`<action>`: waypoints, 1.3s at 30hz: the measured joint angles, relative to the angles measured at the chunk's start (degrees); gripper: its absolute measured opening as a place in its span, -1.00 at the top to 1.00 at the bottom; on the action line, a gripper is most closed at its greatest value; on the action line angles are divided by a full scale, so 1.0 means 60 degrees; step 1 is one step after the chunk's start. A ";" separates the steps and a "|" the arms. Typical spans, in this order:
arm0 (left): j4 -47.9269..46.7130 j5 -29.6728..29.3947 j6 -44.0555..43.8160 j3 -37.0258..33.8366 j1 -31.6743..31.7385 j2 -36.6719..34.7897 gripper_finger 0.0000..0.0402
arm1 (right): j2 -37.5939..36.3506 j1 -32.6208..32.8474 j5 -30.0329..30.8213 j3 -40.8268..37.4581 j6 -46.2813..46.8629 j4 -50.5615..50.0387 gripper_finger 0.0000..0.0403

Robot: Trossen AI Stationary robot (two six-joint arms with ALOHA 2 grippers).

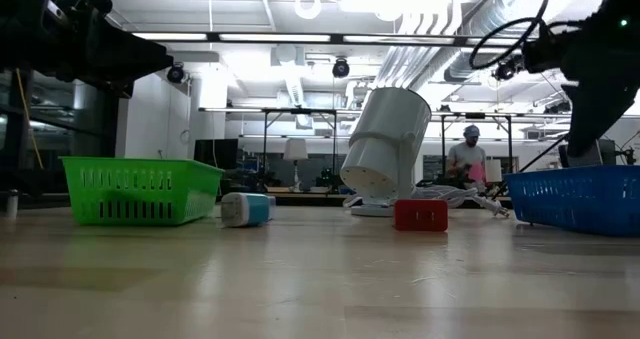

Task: Pick & Place Office items
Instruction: Put the white charger adapter into the blue bin, then put the red charger adapter into the blue bin

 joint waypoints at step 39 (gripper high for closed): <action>0.0001 0.0000 0.0000 0.0000 0.0000 0.0000 0.48 | 0.0004 0.0000 0.0444 -0.0488 0.0299 0.0234 0.15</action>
